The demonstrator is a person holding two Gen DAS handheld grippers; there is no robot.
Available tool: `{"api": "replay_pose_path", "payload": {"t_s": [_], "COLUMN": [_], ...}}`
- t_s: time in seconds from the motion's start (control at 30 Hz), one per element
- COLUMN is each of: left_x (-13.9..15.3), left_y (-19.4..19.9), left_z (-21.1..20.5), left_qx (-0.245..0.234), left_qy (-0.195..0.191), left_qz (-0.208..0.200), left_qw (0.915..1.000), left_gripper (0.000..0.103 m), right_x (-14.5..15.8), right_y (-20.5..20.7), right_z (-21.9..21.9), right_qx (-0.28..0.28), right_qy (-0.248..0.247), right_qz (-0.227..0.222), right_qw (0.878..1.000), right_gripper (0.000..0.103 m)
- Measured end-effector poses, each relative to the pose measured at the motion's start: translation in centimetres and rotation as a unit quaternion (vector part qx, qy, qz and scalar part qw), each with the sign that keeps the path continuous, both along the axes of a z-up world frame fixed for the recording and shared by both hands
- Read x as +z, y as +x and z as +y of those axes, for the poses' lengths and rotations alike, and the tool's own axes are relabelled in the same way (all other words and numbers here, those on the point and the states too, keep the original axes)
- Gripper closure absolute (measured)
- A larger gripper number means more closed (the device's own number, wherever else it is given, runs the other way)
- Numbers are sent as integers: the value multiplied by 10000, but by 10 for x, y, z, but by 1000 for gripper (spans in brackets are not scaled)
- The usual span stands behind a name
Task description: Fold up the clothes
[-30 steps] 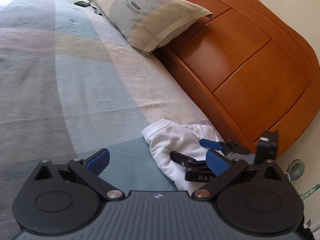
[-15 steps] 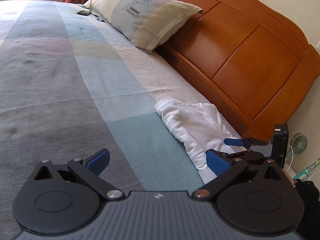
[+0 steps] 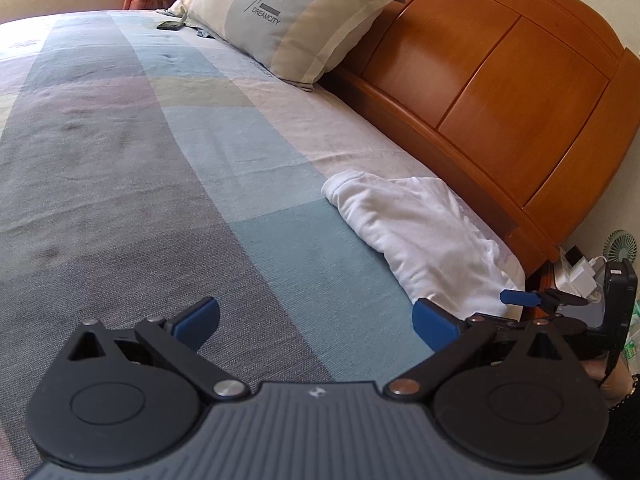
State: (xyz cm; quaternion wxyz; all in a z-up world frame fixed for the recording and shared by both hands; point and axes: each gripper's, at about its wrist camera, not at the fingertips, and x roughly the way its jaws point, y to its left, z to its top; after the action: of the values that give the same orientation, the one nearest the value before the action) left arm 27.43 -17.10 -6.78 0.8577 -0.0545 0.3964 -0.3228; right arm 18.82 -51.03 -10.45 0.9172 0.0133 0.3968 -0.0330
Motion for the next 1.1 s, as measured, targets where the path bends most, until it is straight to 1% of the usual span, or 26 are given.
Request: {"api": "replay_pose_path", "payload": {"t_s": [0.03, 0.07, 0.1, 0.17, 0.23, 0.3, 0.37, 0.4, 0.43, 0.47, 0.5, 0.53, 0.67, 0.77, 0.83, 0.87, 0.9, 0.93, 0.97, 1.0, 1.03, 1.1], "left_x": [0, 0, 0, 0, 0, 0, -1, -1, -2, -3, -3, -4, -7, -8, -9, -9, -10, -10, -10, -11, -12, -12], "left_y": [-2, -4, -6, -10, -14, -17, -19, -20, -21, -23, -24, -25, -24, -25, -26, -27, -27, -28, -28, -28, -27, -25], "left_z": [-1, -1, -2, -3, -4, -5, -7, -8, -9, -8, -8, -7, -3, -1, 0, 1, 2, 3, 4, 6, 7, 8], "left_qx": [-2, -4, -6, -10, -14, -27, 26, 58, 90, 105, 112, 119, 182, 212, 232, 242, 252, 262, 293, 319, 328, 361], "left_qy": [80, 159, 239, 398, 558, 600, 638, 659, 679, 723, 778, 833, 913, 952, 978, 991, 1004, 1017, 1077, 1150, 1195, 1173], "left_qz": [-24, -48, -72, -119, -167, -169, -198, -216, -233, -266, -306, -346, -409, -446, -471, -483, -496, -508, -539, -582, -623, -655], "left_qw": [10000, 9999, 9997, 9991, 9983, 9980, 9978, 9976, 9974, 9970, 9964, 9959, 9948, 9942, 9938, 9936, 9934, 9932, 9923, 9911, 9903, 9903], "left_gripper": [1, 1, 1, 1, 1, 1, 1, 1, 1, 1, 1, 1, 1, 1, 1, 1, 1, 1, 1, 1, 1, 1], "right_x": [-2, -7, -12, -6, 6, 19, 24, 20, 10, -2, -6, -6, 18, 35, 40, 38, 29, 16, -1, -9, -6, 4], "right_y": [-3, -4, -5, -5, -3, 4, 18, 30, 42, 51, 52, 49, 46, 64, 87, 97, 111, 124, 134, 135, 134, 134], "right_z": [6, 11, 15, 13, 7, 0, -7, -13, -21, -31, -36, -39, -30, -24, -22, -22, -23, -23, -26, -30, -33, -36], "right_qx": [125, 210, 227, 131, 39, -19, -30, -40, -134, -281, -337, -339, -272, -76, -24, -33, -63, -93, -102, -128, -223, -472], "right_qy": [88, 51, -62, 39, 143, 32, -129, -202, -205, -93, 8, 81, -175, -163, -130, -98, -151, -315, -478, -414, -289, -95], "right_qz": [-38, 46, 91, 72, -190, -538, -751, -745, -601, -399, -406, -526, -627, -825, -930, -914, -791, -524, -141, -143, -214, -192], "right_qw": [9999, 9998, 9997, 9999, 9997, 9985, 9971, 9970, 9979, 9988, 9986, 9980, 9975, 9964, 9956, 9958, 9967, 9981, 9987, 9990, 9991, 9987], "right_gripper": [0, 0, 0, 0, 0, 0, 0, 0, 0, 0, 0, 0, 0, 0, 0, 0, 0, 0, 0, 0, 0, 0]}}
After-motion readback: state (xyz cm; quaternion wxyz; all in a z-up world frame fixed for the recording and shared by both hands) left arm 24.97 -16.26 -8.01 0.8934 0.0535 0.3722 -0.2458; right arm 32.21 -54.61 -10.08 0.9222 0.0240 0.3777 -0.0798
